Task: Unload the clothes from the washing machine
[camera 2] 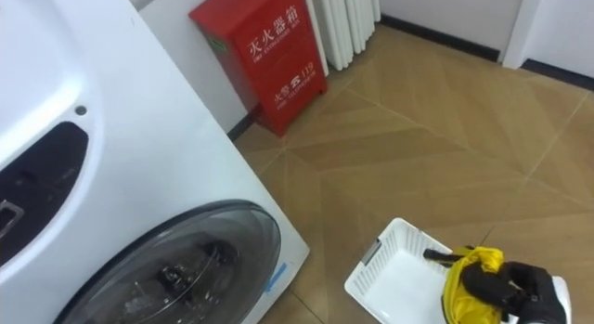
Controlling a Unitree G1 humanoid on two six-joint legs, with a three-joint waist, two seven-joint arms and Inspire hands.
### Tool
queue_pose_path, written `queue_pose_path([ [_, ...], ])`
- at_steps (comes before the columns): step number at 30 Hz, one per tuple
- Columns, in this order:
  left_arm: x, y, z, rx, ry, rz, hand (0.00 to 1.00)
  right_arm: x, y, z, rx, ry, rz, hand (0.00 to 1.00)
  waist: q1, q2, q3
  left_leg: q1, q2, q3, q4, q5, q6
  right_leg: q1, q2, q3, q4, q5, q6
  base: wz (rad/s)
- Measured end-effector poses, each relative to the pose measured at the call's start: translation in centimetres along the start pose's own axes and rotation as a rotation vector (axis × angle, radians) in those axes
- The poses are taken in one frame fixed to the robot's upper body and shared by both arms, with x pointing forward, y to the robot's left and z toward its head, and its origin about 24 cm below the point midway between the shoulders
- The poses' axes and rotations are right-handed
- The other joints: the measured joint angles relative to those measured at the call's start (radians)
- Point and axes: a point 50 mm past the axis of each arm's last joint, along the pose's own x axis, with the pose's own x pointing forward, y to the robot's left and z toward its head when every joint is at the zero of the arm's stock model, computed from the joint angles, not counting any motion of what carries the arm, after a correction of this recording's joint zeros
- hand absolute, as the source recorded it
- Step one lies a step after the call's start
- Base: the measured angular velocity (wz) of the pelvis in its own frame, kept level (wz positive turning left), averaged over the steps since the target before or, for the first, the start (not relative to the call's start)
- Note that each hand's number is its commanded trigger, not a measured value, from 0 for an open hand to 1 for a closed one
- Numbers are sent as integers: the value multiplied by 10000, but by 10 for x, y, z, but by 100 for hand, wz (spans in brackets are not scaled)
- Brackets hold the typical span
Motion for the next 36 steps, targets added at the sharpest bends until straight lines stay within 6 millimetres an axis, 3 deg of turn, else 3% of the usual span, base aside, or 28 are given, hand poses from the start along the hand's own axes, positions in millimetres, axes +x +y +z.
queue_pose_path([
  [6, 0, 0, 2, -31, -73, -12, 0, -1, 5, -1, -40, -144, 72, 0, -1, -16, 11, -116, -21, -256, 78, 125, -34, -23, -22, -188, -40, -70, -106, 12],
  [18, -2, -7, -13, 235, 343, -269, 0, -2, 6, -18, -157, 578, -54, 0, -4, -83, 72, -183, -147, -526, -24, 267, -63, -250, -160, -416, 197, -234, -177, 6],
  [29, -3, -6, -15, -96, 255, -220, 0, -2, 5, -17, -117, 446, -108, 0, -8, -31, 30, -210, -153, -557, -10, 289, -56, -249, -221, -542, 207, -255, -184, 2],
  [36, -6, -6, -29, -338, 539, -129, 0, -2, -1, -16, 62, 423, -356, 0, -35, -46, 28, -206, -197, -572, 17, 288, -53, -266, -291, -619, 343, -348, -161, 3],
])
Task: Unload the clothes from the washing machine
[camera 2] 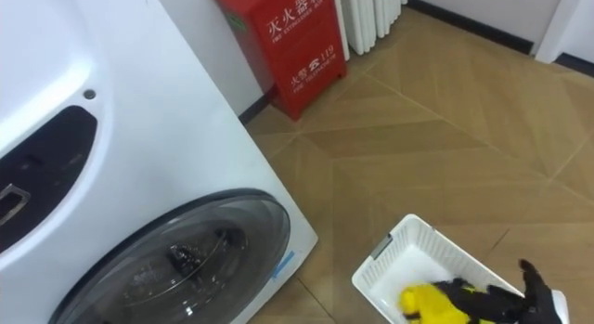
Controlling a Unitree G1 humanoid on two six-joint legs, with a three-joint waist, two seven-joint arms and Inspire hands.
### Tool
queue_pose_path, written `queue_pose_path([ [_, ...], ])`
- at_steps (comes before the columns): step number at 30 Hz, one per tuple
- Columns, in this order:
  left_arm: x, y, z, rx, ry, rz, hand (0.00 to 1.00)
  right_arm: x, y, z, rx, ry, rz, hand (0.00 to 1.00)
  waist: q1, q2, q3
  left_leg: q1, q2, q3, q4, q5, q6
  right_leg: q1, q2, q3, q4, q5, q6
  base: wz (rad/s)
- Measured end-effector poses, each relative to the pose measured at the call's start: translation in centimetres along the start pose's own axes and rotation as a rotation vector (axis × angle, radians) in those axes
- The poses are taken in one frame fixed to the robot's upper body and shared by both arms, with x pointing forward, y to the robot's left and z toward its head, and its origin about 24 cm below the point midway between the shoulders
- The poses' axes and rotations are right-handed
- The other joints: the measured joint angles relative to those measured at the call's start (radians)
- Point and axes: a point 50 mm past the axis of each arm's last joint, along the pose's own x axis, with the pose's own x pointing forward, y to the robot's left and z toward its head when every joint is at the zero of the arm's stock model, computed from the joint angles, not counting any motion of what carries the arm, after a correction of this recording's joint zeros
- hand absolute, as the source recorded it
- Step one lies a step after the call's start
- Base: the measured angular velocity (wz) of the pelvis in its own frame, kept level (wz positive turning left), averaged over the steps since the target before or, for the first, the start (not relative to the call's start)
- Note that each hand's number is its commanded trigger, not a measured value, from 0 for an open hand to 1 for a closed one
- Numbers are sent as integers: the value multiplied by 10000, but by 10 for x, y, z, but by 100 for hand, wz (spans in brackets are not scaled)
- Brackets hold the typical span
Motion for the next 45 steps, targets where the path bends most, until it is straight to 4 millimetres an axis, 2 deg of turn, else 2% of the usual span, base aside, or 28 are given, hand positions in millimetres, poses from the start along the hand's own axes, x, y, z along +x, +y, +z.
queue_pose_path([
  [8, -1, 1, -3, -185, -5, 130, 0, 0, -1, 0, 43, -25, 3, 0, -9, -24, 4, -105, -15, -199, 39, 42, 56, 5, -90, -166, 13, -30, 3, 10],
  [12, -2, 1, -5, -203, -51, 163, 0, 0, -1, -1, 46, -13, 6, 0, -95, -168, 30, -40, -45, -210, 31, 59, 70, -28, -232, -363, 257, -191, -16, 9],
  [13, -3, 1, -6, -210, -82, 186, 0, -1, -1, -2, 34, 8, 51, 0, -111, -223, 25, 34, -117, -213, 32, 59, 70, -11, -254, -369, 355, -260, -13, 13],
  [17, -3, 1, -7, -249, -130, 189, 0, -3, -4, -7, -36, 111, 92, 0, -183, -275, -10, 120, -78, -299, 184, 57, 70, 230, -309, -545, 318, -320, -23, 20],
  [18, -4, 1, -9, -253, -108, 178, 0, -5, -7, -14, -97, 305, 99, 0, -218, -348, 19, 286, -74, -366, 168, 57, 68, 446, -382, -738, 305, -383, -58, 37],
  [24, -7, 0, -24, -231, 244, 169, 0, -27, -22, -76, -210, 2441, -316, 0, -89, -592, 20, 1302, 35, -769, -114, 71, 32, 1843, -497, -1531, -249, -487, -119, 35],
  [25, -9, -1, -30, -198, 345, 156, 0, -34, -25, -89, -283, 2853, -367, 0, 72, -657, -11, 1511, 55, -808, -229, 73, 25, 2117, -503, -1638, -394, -486, -116, 18],
  [27, -13, -2, -39, -242, 513, 185, 0, -43, -28, -105, -266, 3517, -352, 0, 178, -767, -56, 1777, 81, -1068, -414, 85, 9, 2503, -559, -1905, -598, -505, -110, 28],
  [29, -14, -1, -42, -177, 538, 336, 0, -52, -25, -122, -108, 4267, -281, 0, 313, -990, -95, 2010, 99, -1320, -540, 82, 5, 2875, -588, -2125, -789, -525, -106, 41],
  [31, -16, 1, -51, -377, 826, 559, 0, -65, -17, -142, 182, 5255, -125, 0, 429, -1330, -105, 2384, 103, -1670, -777, 87, -51, 3451, -589, -2438, -1156, -526, -98, 46],
  [34, -18, 2, -58, -570, 1069, 773, 0, -82, -13, -163, 5, 6267, 122, 0, 649, -1662, -127, 2739, 125, -2137, -858, 79, -56, 4147, -595, -2864, -1608, -517, -9, 47],
  [37, -19, 4, -61, -675, 1270, 976, 0, -95, -12, -176, -42, 6989, 392, 0, 1167, -1807, -104, 3051, 163, -2341, -918, -17, -82, 4658, -576, -3151, -1958, -543, -10, 24],
  [41, -20, 3, -63, -1008, 1431, 1304, 0, -100, -9, -181, -323, 7364, 815, 0, 1440, -1844, -88, 3271, 142, -2686, -975, -65, -91, 5078, -571, -3356, -2214, -568, -41, 27],
  [45, -22, 8, -70, -1478, 1643, 1819, 0, -105, 2, -184, -844, 7386, 1566, 0, 1701, -2080, -90, 3443, 80, -2864, -926, -98, -117, 5389, -584, -3595, -2358, -681, -52, 19],
])
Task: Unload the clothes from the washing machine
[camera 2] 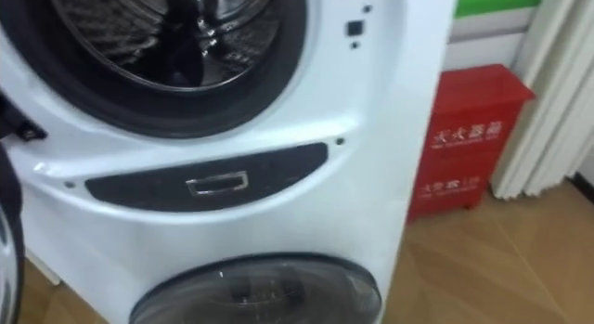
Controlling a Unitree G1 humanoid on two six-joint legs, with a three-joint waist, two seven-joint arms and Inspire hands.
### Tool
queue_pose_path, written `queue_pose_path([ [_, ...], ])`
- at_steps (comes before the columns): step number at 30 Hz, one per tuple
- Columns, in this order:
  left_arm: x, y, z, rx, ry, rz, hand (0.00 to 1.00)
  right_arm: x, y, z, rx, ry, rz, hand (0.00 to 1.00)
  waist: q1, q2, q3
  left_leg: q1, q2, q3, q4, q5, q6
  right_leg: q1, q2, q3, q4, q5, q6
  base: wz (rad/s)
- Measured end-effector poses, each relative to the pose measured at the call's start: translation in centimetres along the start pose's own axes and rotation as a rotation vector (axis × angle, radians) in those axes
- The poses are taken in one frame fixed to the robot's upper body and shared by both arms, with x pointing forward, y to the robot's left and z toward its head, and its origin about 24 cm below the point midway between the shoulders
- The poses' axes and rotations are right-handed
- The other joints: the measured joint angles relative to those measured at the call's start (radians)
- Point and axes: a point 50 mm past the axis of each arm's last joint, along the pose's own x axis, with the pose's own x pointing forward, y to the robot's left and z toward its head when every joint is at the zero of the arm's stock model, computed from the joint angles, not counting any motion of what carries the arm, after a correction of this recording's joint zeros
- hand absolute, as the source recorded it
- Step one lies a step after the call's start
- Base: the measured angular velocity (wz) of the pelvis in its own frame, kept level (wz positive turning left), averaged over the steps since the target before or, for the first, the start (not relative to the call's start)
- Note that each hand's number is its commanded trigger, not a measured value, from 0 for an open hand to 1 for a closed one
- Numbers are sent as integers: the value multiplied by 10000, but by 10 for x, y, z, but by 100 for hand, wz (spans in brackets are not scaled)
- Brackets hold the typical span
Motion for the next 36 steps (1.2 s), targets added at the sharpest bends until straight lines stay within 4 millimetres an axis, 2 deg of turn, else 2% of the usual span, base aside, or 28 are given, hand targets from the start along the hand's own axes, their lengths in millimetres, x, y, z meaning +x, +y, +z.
queue_pose_path([
  [3, 0, 2, -2, 18, 33, 96, 0, 0, 9, 4, -1016, -270, 452, 0, 74, -154, 20, 21, -25, -129, 63, 0, 0, 141, -32, -165, -114, -40, 26, 19],
  [4, 0, 2, -2, 212, 16, 93, 0, 0, 12, 6, -1222, -383, 635, 0, 112, -198, 54, 38, -38, -182, 69, 0, 0, 201, -47, -225, -124, -63, 41, 12],
  [9, 0, 2, -1, 708, -107, 122, 0, -1, 18, 5, -1909, -425, 926, 0, 316, -287, 84, 45, -81, -363, 68, -15, 21, 237, -118, -447, -117, -164, 81, 15],
  [13, 0, 2, 0, 870, -156, 108, 0, -1, 20, 8, -2415, -551, 1010, 0, 526, -294, 87, 58, -85, -392, 62, -22, 28, 329, -138, -486, -120, -188, 94, 4],
  [21, -1, 3, -7, 927, 112, 177, 0, -1, 26, 12, -3196, -663, 1250, 0, 558, -286, 76, 127, -84, -482, 65, -34, 23, 425, -166, -661, -127, -289, 83, 6],
  [30, -2, 6, -17, 1050, 644, 431, 0, -1, 25, 10, -3302, -600, 1241, 0, 542, -232, 106, 278, -74, -475, 48, -51, 1, 637, -160, -660, -145, -327, 88, 0],
  [36, -2, 6, -12, 946, 406, 468, 0, -2, 25, 11, -3496, -801, 1493, 0, 565, -135, 104, 256, 52, -458, 263, -297, -41, 696, -52, -668, -201, -340, 60, 0],
])
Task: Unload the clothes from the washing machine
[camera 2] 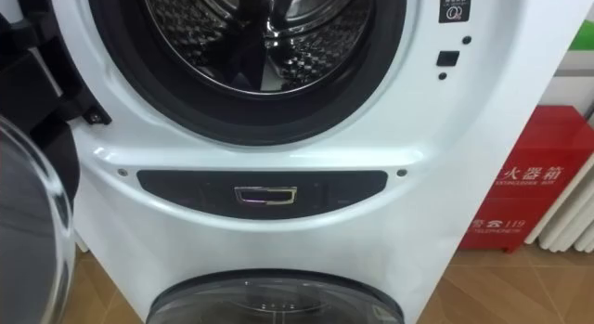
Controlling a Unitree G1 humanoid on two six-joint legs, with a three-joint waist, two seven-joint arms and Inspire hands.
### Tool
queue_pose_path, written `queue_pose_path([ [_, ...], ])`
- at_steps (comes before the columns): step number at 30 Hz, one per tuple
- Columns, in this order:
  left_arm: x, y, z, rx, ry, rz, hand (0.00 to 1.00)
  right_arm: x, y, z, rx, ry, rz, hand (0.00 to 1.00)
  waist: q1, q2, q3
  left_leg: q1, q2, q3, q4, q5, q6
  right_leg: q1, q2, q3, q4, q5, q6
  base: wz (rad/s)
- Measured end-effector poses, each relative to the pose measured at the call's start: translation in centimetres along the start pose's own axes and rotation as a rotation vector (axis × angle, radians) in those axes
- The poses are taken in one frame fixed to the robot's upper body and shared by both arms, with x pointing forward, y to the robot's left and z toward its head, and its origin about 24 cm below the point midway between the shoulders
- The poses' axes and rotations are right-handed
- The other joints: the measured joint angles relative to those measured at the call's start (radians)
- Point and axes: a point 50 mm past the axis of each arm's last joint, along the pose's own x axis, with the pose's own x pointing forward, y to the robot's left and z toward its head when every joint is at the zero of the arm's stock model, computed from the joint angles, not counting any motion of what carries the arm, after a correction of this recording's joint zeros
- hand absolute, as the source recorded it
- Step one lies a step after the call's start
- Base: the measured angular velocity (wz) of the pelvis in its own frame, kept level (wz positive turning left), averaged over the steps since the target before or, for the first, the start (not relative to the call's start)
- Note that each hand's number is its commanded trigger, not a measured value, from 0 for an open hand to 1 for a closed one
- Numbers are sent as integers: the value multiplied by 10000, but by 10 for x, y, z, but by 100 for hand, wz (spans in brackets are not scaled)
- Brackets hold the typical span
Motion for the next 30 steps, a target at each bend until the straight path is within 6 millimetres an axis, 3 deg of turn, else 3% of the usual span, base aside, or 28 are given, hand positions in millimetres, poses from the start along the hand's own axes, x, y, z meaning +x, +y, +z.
queue_pose_path([
  [2, 1, 1, 3, -40, -108, 30, 0, 1, 0, 6, -390, -164, 34, 0, 3, 71, 17, -198, 110, 5, 434, -273, -52, -34, 99, 20, 126, -56, -62, -4],
  [5, 1, 3, 8, -169, -283, 93, 0, 0, 1, 7, -521, -279, 222, 0, 12, 45, 7, -861, 211, -80, 1889, -460, -183, -157, 152, 14, 174, -41, -184, -8],
  [7, 1, -1, 13, -379, -348, -6, 0, 0, -2, 9, -602, -413, 166, 0, -11, 70, -17, -1745, 332, -50, 3790, -529, -260, -286, 164, -83, 201, -7, -379, -28],
  [8, 1, -2, 13, -401, -374, -63, 0, 1, -4, 12, -644, -498, 116, 0, -1, 121, 37, -1919, 527, 46, 4567, -545, -278, -314, 217, -46, 309, -46, -442, -57],
  [9, 0, -5, 10, -438, -270, -184, 0, 0, -8, 12, -751, -518, 5, 0, 12, 310, 25, -1958, 872, 293, 5952, -486, -374, -306, 368, -214, 462, -144, -537, -55],
  [10, 0, -7, 13, -469, -328, -360, 0, 0, -11, 12, -720, -542, -118, 0, -119, 521, -38, -1761, 1182, 295, 6922, -437, -452, -306, 536, -404, 543, -204, -611, -37],
  [12, 3, -7, 28, -601, -694, -426, 0, 0, -10, 12, -433, -569, -202, 0, -364, 511, -3, -1133, 1289, 253, 7146, -341, -690, -520, 562, -629, 996, -263, -713, 19],
  [14, 4, -9, 50, -590, -1336, -598, 0, 0, -11, 16, -238, -743, -260, 0, -492, 479, -7, -493, 1266, 188, 6605, -276, -910, -831, 571, -804, 1167, -270, -741, 29],
  [15, 4, -12, 62, -511, -1730, -710, 0, 1, -12, 18, -202, -794, -299, 0, -632, 518, -7, -29, 1283, 31, 5836, -300, -977, -1030, 587, -1043, 1263, -260, -755, 48],
  [16, 3, -14, 73, -392, -2041, -828, 0, 0, -12, 17, -27, -805, -325, 0, -686, 569, 0, 404, 1323, -90, 5031, -480, -1229, -1274, 606, -1244, 1406, -249, -771, 48],
  [17, 3, -15, 79, -331, -2178, -875, 0, 0, -12, 17, 55, -822, -326, 0, -708, 623, 6, 605, 1335, -160, 4618, -565, -1316, -1418, 608, -1325, 1501, -235, -777, 31],
  [18, 3, -15, 85, -303, -2344, -935, 0, 1, -13, 22, 210, -948, -361, 0, -691, 640, 73, 996, 1367, -172, 3674, -890, -1374, -1741, 603, -1419, 1687, -189, -795, 20],
  [19, 3, -15, 88, -301, -2401, -933, 0, 1, -12, 27, 360, -1060, -413, 0, -719, 660, 76, 1180, 1419, -193, 2778, -1360, -1337, -2036, 597, -1539, 1797, -55, -808, 17],
  [21, 3, -16, 88, -218, -2405, -971, 0, 2, -12, 28, 305, -1097, -459, 0, -741, 684, 77, 1354, 1429, -147, 1569, -1805, -1163, -2480, 539, -1647, 1859, 264, -783, 17],
  [23, 3, -16, 88, -202, -2390, -967, 0, 2, -13, 30, 408, -1098, -481, 0, -758, 674, 74, 1447, 1286, -129, 560, -1885, -1022, -2800, 425, -1529, 1803, 778, -670, 24],
  [24, 4, -16, 83, -140, -2238, -995, 0, 1, -14, 30, 635, -1122, -498, 0, -857, 631, 76, 1428, 1040, -58, 232, -1796, -745, -2910, 225, -1186, 1705, 1165, -464, 35],
  [25, 4, -17, 76, -36, -2027, -1042, 0, 1, -14, 30, 772, -1154, -461, 0, -904, 580, 66, 1342, 784, 290, 80, -1570, -336, -2917, 65, -747, 1419, 1683, -185, 31],
  [26, 4, -17, 73, -13, -1922, -1048, 0, 1, -14, 32, 793, -1238, -424, 0, -899, 535, 13, 1242, 653, 503, 83, -1472, -162, -2905, -6, -492, 1230, 1945, -38, 25],
  [27, 5, -15, 68, 47, -1777, -998, 0, 1, -14, 33, 792, -1262, -372, 0, -851, 525, 8, 1081, 439, 1047, 112, -1318, 109, -2849, -240, -148, 1047, 2254, 240, 48],
  [28, 5, -13, 64, 223, -1657, -972, 0, 0, -15, 29, 1077, -1121, -435, 0, -923, 494, 17, 1017, 367, 1770, 132, -1235, 254, -2790, -636, -30, 1938, 1638, 576, 61],
  [30, 6, -11, 59, 406, -1595, -930, 0, 0, -21, 21, 1564, -907, -599, 0, -873, 469, -48, 934, 342, 2184, 214, -1097, 359, -2759, -1113, 9, 4160, 531, 864, 63],
])
